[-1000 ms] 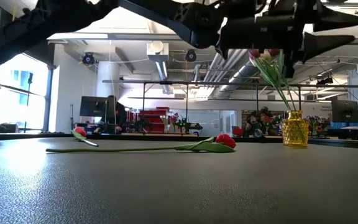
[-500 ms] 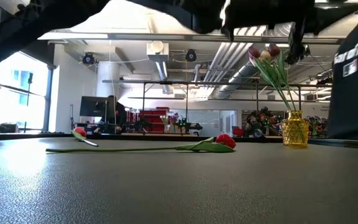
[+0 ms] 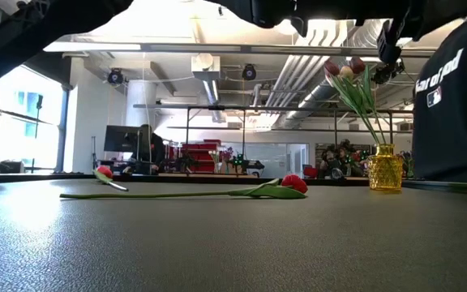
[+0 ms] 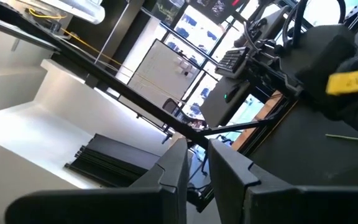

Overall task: Sort flowers into vase by color
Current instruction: Put the bottom red flower into the transparent flower vase

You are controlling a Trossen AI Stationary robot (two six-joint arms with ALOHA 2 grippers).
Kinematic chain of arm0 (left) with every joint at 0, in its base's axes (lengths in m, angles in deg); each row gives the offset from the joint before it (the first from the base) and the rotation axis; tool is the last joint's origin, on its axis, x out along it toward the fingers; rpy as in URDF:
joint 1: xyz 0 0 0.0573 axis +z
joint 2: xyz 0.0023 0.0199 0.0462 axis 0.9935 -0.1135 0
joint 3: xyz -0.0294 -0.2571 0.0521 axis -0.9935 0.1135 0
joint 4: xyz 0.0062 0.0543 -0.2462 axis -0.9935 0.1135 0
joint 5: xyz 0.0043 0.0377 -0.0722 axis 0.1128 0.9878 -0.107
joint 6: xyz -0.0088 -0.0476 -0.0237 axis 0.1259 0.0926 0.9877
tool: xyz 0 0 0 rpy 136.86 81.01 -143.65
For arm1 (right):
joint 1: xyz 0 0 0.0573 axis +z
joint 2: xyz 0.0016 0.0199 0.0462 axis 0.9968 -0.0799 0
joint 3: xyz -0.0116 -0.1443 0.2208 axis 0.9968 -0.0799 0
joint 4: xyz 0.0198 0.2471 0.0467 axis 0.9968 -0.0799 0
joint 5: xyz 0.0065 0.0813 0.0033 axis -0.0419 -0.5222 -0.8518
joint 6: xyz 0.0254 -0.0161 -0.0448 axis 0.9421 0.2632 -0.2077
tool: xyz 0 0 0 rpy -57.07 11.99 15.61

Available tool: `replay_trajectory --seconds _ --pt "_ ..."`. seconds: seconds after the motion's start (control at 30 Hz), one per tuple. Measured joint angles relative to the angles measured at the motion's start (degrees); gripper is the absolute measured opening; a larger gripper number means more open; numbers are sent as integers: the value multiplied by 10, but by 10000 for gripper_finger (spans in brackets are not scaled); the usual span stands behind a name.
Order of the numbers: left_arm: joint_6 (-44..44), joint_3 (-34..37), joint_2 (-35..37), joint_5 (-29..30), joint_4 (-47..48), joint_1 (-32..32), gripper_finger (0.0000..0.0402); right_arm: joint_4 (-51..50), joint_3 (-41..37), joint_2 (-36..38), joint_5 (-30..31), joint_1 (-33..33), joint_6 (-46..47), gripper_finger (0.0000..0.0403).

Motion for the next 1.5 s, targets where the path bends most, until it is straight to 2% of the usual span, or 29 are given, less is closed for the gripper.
replay_trajectory --seconds 0.13,0.3,0.6,0.73,0.8,0.9,1.03,1.13,1.3,1.5 --pt "14 0 0 67 58 -2 190 7 0 -5 0 0 0 50" --pt "-16 0 2 57 102 5 193 14 0 -13 0 0 0 50" --pt "-34 0 80 66 522 31 161 17 0 -17 11 0 -21 50" --pt "-53 1 87 57 710 40 149 18 0 -17 15 0 -38 50" --pt "-70 22 88 57 770 39 144 17 0 -17 15 0 -42 50" --pt "-76 72 88 53 789 39 138 17 0 -17 15 0 -53 50" --pt "-60 122 88 32 766 40 138 12 0 -17 15 0 -56 50" --pt "-47 146 88 57 765 40 138 6 0 -17 15 0 -55 50" --pt "-49 156 88 87 784 40 138 -1 0 -17 16 0 -56 50" --pt "-59 156 88 89 782 42 138 -1 0 -17 24 0 -64 50"
